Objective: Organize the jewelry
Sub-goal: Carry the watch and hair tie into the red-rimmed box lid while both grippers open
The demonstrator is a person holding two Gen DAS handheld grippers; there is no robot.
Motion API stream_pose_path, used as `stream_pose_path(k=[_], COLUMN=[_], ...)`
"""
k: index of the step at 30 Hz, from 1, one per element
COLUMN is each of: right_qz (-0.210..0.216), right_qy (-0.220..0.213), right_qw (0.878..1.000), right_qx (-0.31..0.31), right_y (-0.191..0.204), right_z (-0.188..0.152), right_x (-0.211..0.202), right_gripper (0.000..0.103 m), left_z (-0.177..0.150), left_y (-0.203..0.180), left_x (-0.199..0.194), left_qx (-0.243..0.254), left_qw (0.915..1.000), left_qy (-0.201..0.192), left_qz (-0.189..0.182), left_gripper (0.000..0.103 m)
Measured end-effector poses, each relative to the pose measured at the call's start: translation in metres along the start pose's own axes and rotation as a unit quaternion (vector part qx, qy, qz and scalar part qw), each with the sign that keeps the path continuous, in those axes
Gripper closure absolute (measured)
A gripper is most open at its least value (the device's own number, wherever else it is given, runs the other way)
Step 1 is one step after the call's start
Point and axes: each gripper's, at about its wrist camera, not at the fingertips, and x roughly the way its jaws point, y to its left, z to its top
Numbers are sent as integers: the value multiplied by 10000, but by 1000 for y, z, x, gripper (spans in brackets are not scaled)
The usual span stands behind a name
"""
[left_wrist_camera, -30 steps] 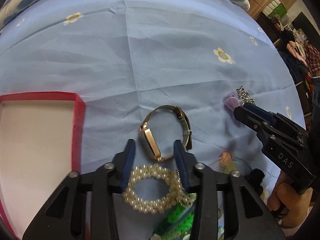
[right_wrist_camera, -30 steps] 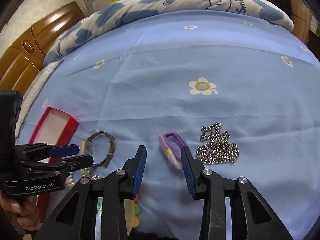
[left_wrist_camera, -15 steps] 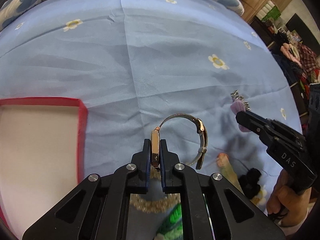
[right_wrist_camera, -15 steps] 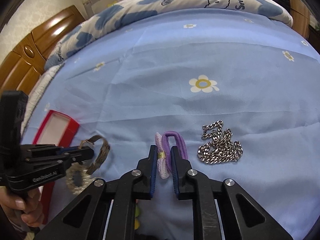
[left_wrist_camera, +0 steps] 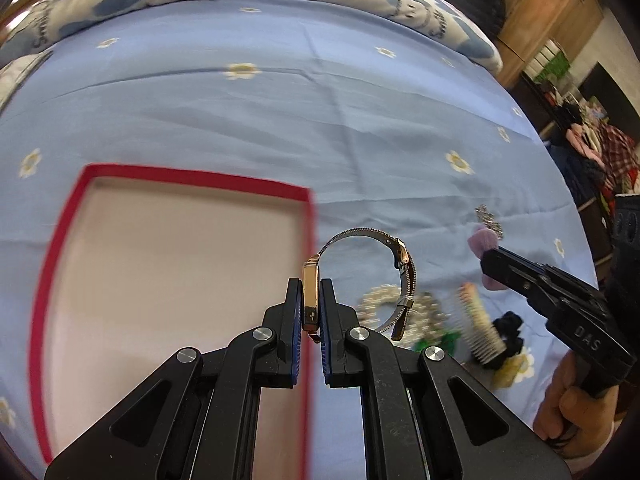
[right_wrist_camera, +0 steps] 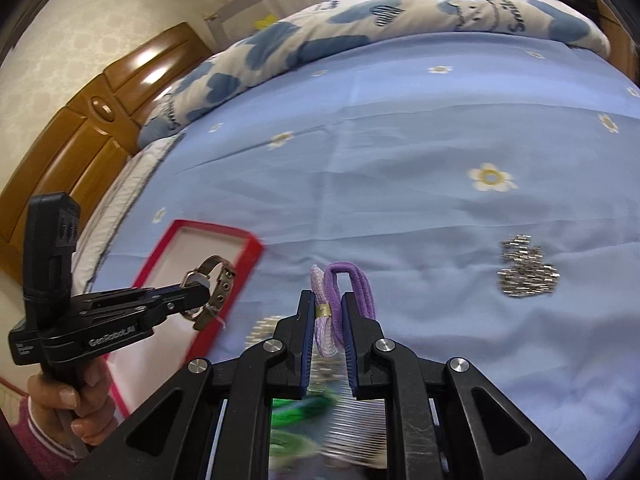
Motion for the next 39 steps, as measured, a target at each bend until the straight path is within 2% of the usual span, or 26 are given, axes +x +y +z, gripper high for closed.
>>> stream_pose_path(k=[12,22,29,34,39], right_qz=[449,561,339,200,249], right_qy=[109,379,588,750,890], right_qw=[9986,9968,9964,9954,9945], right_qx=[-242,-430,-517,-566,-484], right_y=[74,120,127,126,121], right_z=[9,20,24,24,21], right_x=[36,89,123,136,143], right_gripper=[90,90,90,89,85], left_z=[1,16,21,23,23], left_y=[73,108,118,116,114], left_x=[-15,11,33,36,38], left_qx=[-359,-368,-382,-338,-296], left_qw=[9981,9948,9928,9919,9916], left_qy=[-123,44,240,234,231], left_qz=[493,950,1114,1205,1235], left_gripper=[97,96,96,96,92])
